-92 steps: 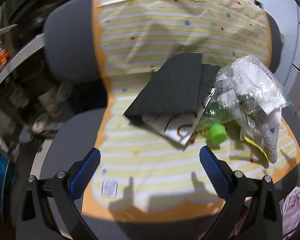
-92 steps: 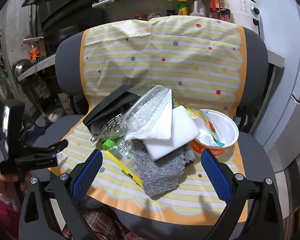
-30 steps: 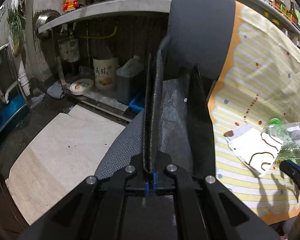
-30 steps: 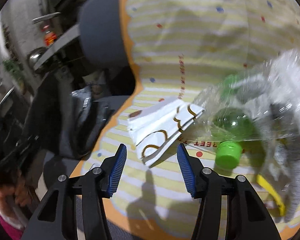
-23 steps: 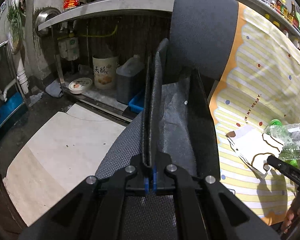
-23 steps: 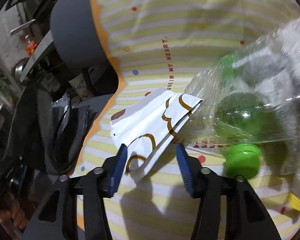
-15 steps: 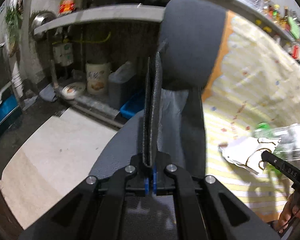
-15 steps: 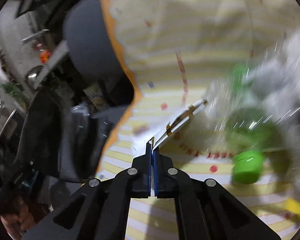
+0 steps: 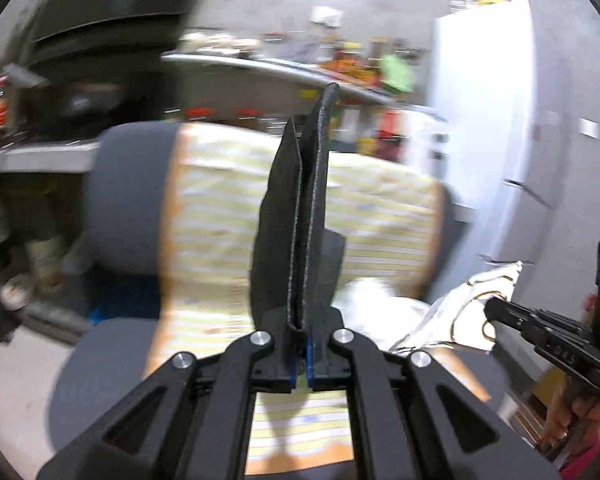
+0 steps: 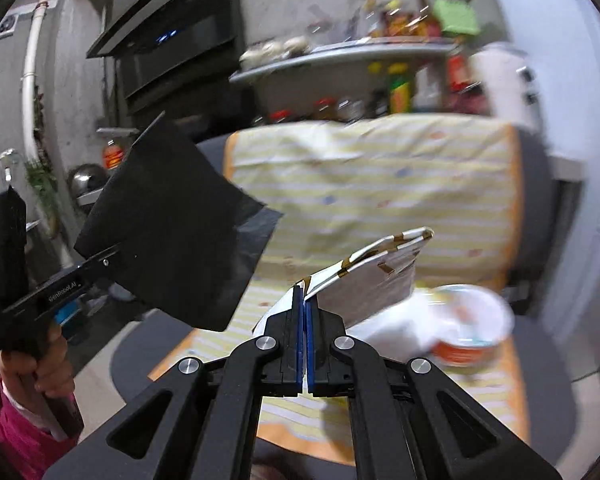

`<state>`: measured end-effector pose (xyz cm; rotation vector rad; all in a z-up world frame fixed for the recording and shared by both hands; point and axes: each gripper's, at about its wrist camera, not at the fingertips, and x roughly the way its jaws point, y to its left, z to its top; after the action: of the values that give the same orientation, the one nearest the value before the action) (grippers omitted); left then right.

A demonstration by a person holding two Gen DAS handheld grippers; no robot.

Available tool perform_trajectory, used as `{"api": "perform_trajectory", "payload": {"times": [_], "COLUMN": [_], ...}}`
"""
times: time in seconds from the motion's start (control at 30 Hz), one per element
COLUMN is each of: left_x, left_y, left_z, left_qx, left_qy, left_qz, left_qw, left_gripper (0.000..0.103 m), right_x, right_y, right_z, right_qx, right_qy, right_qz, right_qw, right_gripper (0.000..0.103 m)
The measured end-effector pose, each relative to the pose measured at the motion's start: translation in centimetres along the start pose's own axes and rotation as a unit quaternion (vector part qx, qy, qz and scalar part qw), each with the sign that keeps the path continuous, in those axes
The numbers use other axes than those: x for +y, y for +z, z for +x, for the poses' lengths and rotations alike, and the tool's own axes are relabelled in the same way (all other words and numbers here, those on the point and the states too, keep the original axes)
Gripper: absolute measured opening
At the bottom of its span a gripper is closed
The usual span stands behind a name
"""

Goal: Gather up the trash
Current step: 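Carry both items to the pink-lined bin and open both grippers over it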

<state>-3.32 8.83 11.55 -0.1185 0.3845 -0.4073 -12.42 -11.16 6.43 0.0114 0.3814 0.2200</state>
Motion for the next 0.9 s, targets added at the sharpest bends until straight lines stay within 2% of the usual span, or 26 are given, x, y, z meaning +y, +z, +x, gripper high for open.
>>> {"api": "perform_trajectory", "payload": {"times": [0.07,0.2,0.4,0.63,0.7,0.83,0.9], "left_x": [-2.8,-9.8,-19.3,-26.2,-27.8,-29.8,-30.1], "left_y": [-0.2,-1.3,-4.7,-10.0,-11.8,-14.3,-15.1], "left_z": [0.3,2.1,4.8,7.4,7.8,8.5,8.5], "left_qx": [0.002,0.016,0.058,0.118,0.138,0.169,0.175], "left_qy": [-0.04,-0.121,-0.226,-0.301,-0.314,-0.33,-0.336], "left_qz": [0.013,0.043,0.072,0.113,0.128,0.144,0.15], "left_qw": [0.9991,0.9916,0.9697,0.9395,0.9305,0.9175,0.9129], "left_gripper": [0.0,0.0,0.0,0.0,0.0,0.0,0.0], "right_x": [-2.5,-6.8,-12.8,-16.8,-18.0,-20.2,-21.3], "right_y": [-0.8,-2.4,-7.5,-14.0,-15.7,-20.7,-22.6], "right_z": [-3.5,-8.6,-15.0,-19.3,-19.7,-20.7,-20.5], "right_qx": [-0.01,-0.005,0.015,0.06,0.07,0.106,0.121], "right_qy": [-0.047,-0.11,-0.216,-0.294,-0.305,-0.341,-0.341], "right_qz": [-0.001,0.023,0.072,0.134,0.158,0.205,0.23], "right_qw": [0.999,0.994,0.974,0.944,0.936,0.911,0.903], "right_gripper": [0.001,0.001,0.001,0.002,0.003,0.003,0.003]}}
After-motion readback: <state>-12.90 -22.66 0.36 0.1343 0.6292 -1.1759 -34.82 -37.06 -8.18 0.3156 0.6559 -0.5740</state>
